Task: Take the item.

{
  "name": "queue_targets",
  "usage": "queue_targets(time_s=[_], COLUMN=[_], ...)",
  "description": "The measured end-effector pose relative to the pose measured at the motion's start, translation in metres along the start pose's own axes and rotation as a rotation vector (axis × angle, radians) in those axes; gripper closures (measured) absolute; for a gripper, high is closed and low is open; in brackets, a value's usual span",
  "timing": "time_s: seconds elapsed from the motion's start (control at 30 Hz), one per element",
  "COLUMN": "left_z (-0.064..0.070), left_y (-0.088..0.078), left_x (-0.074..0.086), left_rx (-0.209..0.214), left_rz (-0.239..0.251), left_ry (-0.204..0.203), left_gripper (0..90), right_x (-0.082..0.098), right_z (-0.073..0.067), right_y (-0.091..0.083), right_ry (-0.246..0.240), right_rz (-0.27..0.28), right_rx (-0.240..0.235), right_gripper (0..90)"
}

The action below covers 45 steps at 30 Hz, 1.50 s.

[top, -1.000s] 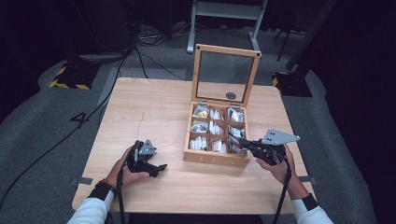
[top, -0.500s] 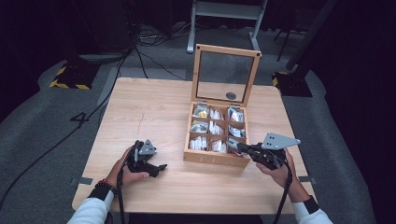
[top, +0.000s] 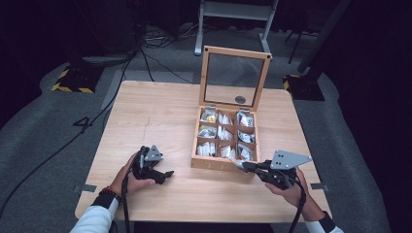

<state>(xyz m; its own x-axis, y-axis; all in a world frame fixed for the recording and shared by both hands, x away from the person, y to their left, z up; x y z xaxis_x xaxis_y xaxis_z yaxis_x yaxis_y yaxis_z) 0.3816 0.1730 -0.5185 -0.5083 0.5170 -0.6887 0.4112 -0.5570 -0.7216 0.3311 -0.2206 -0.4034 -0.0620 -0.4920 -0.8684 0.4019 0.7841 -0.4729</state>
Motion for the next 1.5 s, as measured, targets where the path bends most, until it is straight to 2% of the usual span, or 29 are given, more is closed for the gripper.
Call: queue_targets(time_s=[0.17,0.4,0.6,1.27,1.5], left_z=[0.0,0.0,0.0,0.0,0.0], left_y=[0.0,0.0,0.0,0.0,0.0], left_x=[0.0,0.0,0.0,0.0,0.0], left_rx=[0.0,0.0,0.0,0.0,0.0], left_rz=[0.0,0.0,0.0,0.0,0.0], left_ry=[0.0,0.0,0.0,0.0,0.0], left_gripper=[17.4,17.4,17.4,17.4,17.4], right_x=[-0.001,0.003,0.011,0.023,0.027], right_z=[-0.012,-0.021,-0.029,-0.036,-0.044], right_y=[0.0,0.005,0.018,0.035,0.043], right_ry=[-0.012,-0.011,-0.014,-0.015,-0.03], right_rz=[0.002,-0.015,-0.048,-0.094,-0.124], right_rx=[-0.031,-0.071,-0.119,-0.176,-0.209], right_gripper=[90.0,90.0,90.0,90.0,90.0])
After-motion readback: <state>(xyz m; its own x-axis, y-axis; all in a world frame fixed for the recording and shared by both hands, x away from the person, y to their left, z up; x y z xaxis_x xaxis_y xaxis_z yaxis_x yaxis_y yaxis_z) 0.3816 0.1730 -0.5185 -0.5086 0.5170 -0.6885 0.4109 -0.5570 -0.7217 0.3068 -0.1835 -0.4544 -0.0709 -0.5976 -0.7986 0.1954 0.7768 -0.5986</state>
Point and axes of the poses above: each handheld gripper's, and its own axes: y roughly forward along the jaws, x roughly out of its underside, z roughly to its right, the point moved 2 cm from there along y, roughly forward along the jaws, and after that the axes turned 5 degrees about -y, right-handed, at the moved point
